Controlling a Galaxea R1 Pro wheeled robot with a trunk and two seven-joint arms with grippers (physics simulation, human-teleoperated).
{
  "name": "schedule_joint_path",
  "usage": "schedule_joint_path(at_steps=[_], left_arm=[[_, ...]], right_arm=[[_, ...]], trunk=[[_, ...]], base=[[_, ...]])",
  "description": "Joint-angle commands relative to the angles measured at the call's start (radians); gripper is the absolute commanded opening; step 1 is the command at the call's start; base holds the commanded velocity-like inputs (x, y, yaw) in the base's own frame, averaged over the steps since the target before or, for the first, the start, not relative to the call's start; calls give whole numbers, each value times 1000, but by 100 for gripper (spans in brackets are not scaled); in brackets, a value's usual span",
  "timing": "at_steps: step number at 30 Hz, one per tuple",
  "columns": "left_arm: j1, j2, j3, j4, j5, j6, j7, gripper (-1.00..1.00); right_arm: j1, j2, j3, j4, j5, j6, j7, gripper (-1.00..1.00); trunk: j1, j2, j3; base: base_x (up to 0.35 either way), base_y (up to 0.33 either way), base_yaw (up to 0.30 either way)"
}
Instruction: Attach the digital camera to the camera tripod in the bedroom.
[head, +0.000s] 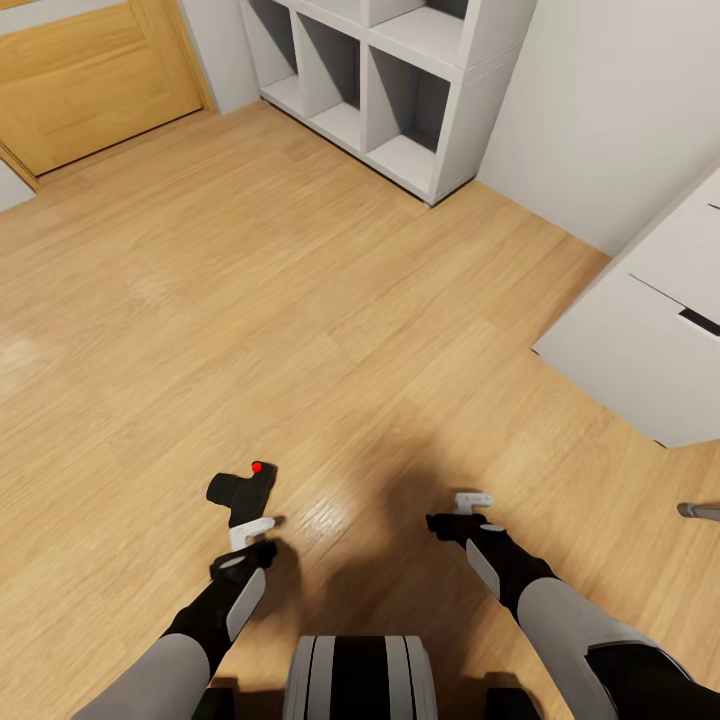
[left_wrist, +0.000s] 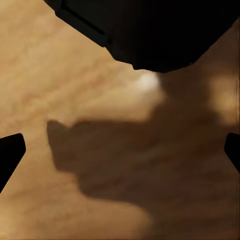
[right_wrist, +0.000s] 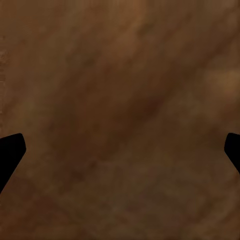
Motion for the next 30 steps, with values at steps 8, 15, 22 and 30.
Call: schedule_joint_path(at_steps=[8, 15, 22, 30], left_arm=[[0, -1, -1, 0, -7, -4, -30, 100], [0, -1, -1, -2, -8, -2, -35, 100], [0, -2, -1, -2, -8, 3, -36, 100], [0, -2, -1, -2, -8, 7, -35, 100]], right_arm=[[0, -2, -5, -20, -15, -1, -4, 100], [0, -2, -55, -40, -16, -8, -7, 100], [0, -1, -76, -53, -16, -53, -9, 100], [0, -3, -81, -45, -16, -125, -18, 100]], trunk=[[0, 0, -1], [0, 0, -1], [0, 0, -1], [0, 0, -1]], base=[[0, 0, 0], [0, 0, 0], [0, 0, 0], [0, 0, 0]])
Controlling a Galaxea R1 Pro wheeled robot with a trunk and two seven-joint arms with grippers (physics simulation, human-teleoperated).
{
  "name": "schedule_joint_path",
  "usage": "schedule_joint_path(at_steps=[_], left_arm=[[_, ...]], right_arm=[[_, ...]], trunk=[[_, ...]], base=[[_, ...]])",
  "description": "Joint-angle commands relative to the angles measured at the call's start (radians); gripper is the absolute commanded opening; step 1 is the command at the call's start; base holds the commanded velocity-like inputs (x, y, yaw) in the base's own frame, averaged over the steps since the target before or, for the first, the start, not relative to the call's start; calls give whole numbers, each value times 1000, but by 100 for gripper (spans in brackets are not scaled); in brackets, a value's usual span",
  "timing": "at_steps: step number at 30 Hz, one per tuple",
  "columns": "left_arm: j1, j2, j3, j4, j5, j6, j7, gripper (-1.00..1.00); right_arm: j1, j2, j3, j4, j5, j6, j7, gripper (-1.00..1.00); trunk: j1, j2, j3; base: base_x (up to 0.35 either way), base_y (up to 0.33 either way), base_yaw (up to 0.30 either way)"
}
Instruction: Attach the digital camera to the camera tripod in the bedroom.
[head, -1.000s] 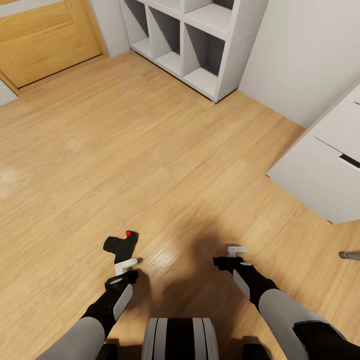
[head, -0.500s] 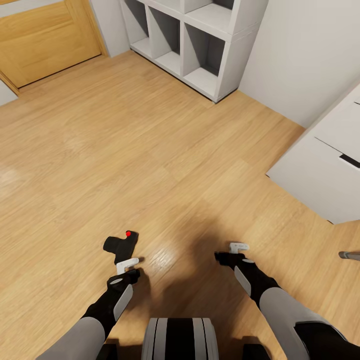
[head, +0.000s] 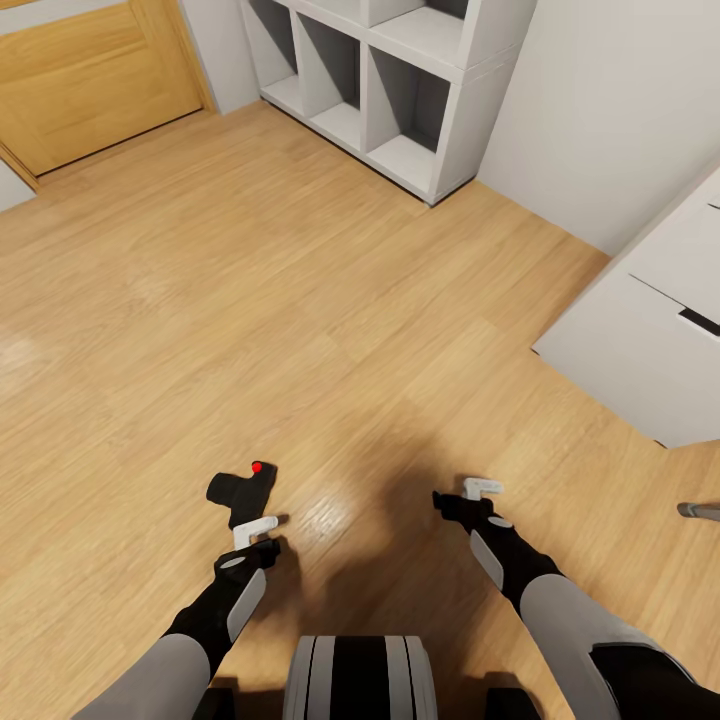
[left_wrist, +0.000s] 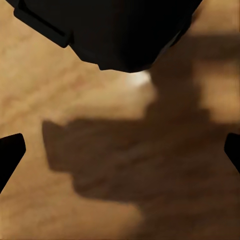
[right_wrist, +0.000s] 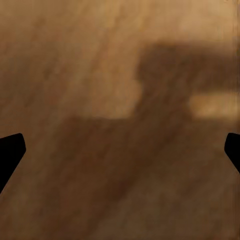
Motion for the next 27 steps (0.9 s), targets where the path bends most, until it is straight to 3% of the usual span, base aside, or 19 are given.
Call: schedule_joint_path(at_steps=[1, 11, 27], left_arm=[[0, 0, -1, -2, 4, 6, 5, 100], [0, -3, -1, -4, 4, 8, 9, 100], [0, -2, -1, -1, 4, 6, 7, 100]], right_arm=[[0, 0, 0, 0, -10, -1, -2, 100], [0, 0, 1, 6, -6, 2, -1, 100], [0, 0, 4, 9, -4, 4, 3, 100]], trunk=[[0, 0, -1], [0, 0, -1], [0, 0, -1]], base=[[-10, 0, 0], [-152, 71, 0], [-18, 10, 0]])
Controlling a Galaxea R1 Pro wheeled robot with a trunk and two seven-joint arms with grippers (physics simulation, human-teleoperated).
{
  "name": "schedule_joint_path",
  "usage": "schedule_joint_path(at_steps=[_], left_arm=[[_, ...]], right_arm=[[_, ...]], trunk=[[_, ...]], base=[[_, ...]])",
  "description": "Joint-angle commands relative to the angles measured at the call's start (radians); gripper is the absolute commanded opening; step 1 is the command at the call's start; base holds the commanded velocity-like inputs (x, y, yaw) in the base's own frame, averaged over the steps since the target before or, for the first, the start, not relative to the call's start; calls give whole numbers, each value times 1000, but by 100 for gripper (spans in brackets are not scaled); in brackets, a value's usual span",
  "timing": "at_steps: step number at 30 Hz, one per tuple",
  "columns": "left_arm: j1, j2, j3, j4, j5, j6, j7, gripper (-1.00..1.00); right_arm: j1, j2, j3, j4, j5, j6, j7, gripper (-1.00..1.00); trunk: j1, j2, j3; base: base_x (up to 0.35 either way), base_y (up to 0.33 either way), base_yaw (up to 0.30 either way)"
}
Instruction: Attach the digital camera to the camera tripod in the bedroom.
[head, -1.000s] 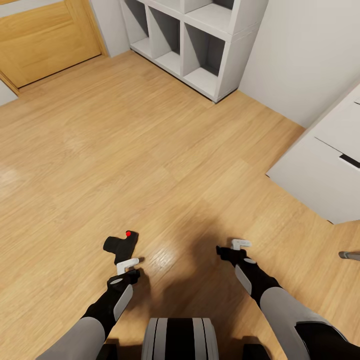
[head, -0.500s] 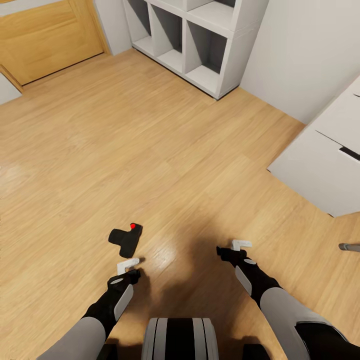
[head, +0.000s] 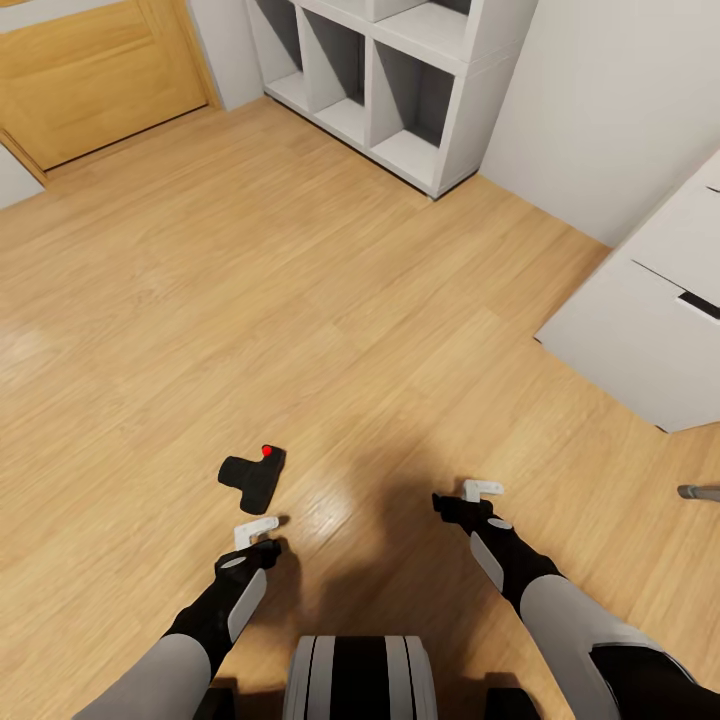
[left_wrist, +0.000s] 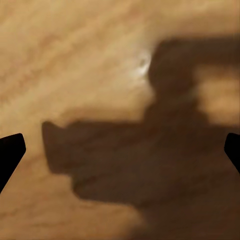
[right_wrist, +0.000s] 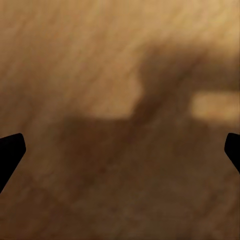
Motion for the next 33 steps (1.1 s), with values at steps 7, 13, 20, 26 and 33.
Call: schedule_joint_path(at_steps=[7, 13, 20, 26, 33], left_arm=[[0, 1, -2, -7, 5, 5, 3, 100], [0, 3, -5, -4, -4, -5, -7, 100], [0, 5, -10, 2, -70, -12, -105, 100], [0, 28, -10, 7, -155, -42, -242, 100], [0, 65, -11, 9, -166, -145, -259, 100]], right_arm=[[0, 0, 0, -1, -10, 1, -3, 100], [0, 0, 1, -1, -10, 1, -4, 100], [0, 1, 2, 1, -10, 1, -5, 100], [0, 2, 2, 2, -10, -5, -7, 100], [1, 2, 2, 37, -9, -9, -10, 100]], trunk=[[0, 0, -1], [0, 0, -1], [0, 0, -1], [0, 0, -1], [0, 0, -1]], base=[[0, 0, 0], [0, 0, 0], [0, 0, 0], [0, 0, 0], [0, 0, 0]])
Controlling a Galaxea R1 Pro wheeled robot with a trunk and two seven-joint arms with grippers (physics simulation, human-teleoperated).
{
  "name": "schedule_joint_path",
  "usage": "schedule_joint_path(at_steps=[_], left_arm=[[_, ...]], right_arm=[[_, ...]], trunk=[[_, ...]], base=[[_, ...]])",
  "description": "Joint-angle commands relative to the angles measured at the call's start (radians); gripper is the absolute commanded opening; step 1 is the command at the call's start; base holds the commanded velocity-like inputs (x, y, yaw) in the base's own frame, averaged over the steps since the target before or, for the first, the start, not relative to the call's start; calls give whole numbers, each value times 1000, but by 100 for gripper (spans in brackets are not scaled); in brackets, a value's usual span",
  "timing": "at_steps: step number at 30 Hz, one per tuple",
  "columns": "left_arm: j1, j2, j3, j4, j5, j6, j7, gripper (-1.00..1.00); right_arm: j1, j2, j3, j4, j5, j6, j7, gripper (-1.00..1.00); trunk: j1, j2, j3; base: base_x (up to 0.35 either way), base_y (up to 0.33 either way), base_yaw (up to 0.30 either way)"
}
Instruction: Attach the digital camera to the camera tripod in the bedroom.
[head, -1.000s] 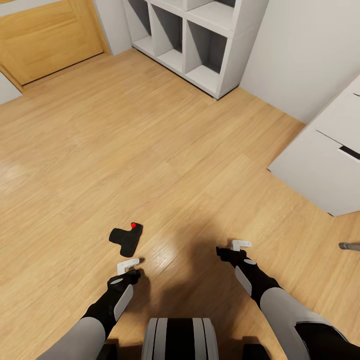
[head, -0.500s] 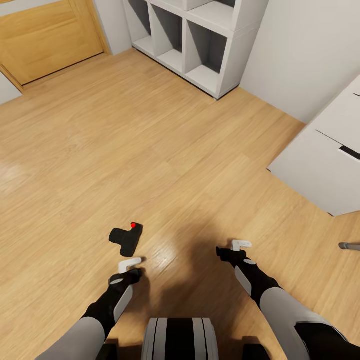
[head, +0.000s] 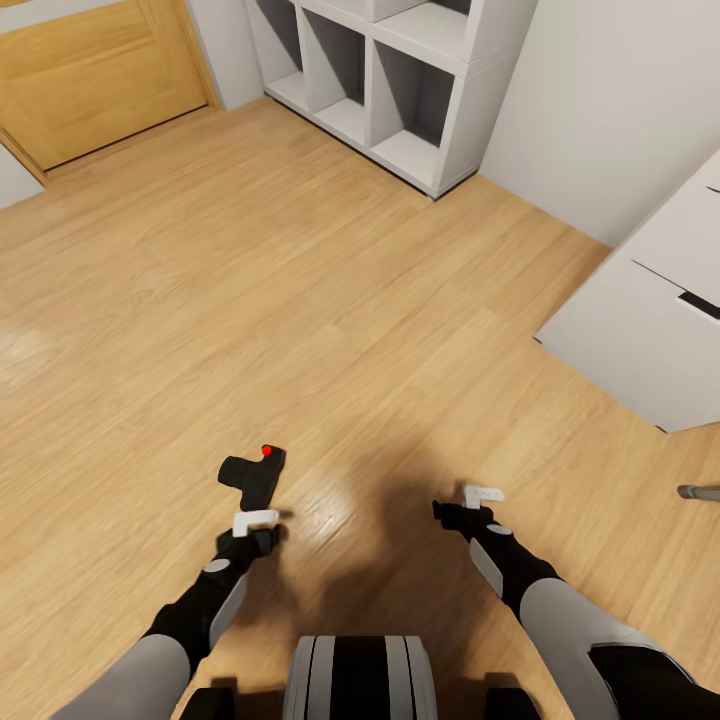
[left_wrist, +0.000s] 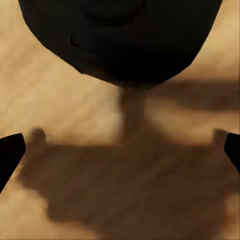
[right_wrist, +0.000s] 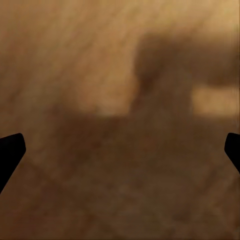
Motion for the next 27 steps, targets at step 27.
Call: schedule_joint_path(at_steps=[27], left_arm=[[2, 100, -10, 76, -33, -68, -8, 100]], right_arm=[[7, -3, 5, 44, 29, 13, -31, 100]], trunk=[[0, 0, 0]], base=[[0, 0, 0]])
